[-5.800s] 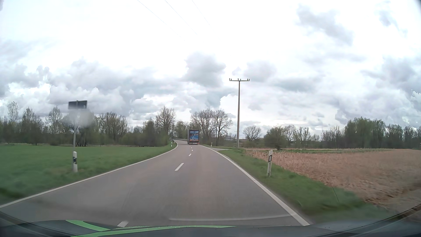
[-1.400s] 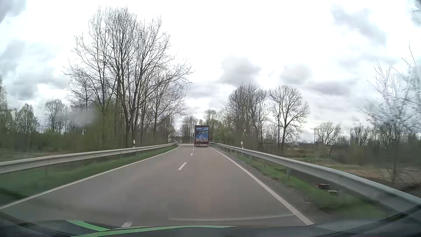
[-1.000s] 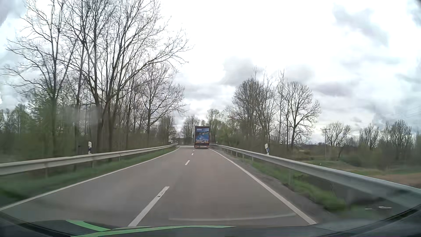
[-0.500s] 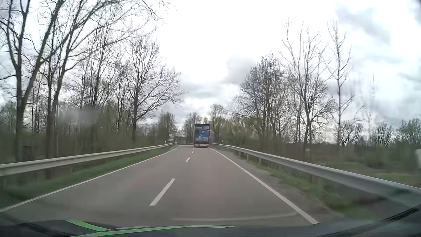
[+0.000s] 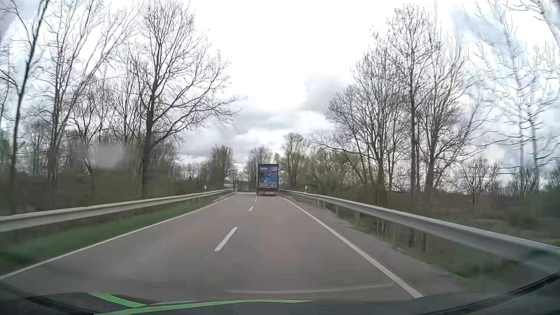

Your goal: Follow the waypoints while adhering to traffic rules and regulations

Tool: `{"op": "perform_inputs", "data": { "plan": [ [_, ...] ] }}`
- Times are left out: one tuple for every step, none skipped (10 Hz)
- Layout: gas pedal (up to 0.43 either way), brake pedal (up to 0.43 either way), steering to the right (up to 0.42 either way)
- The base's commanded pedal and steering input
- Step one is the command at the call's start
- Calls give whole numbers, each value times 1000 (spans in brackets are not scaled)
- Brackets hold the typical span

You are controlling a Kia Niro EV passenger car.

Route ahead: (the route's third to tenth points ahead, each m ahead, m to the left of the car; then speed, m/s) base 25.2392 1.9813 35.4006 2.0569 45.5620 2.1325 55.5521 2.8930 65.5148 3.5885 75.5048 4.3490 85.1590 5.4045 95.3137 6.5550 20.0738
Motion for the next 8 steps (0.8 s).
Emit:
{"op": "perform_inputs", "data": {
  "plan": [
    [20, 0, -5],
    [20, 0, -5],
    [20, 0, -5],
    [20, 0, -5],
    [20, 0, -5],
    [20, 0, -5],
    [20, 0, -6],
    [20, 0, -6]
  ]
}}
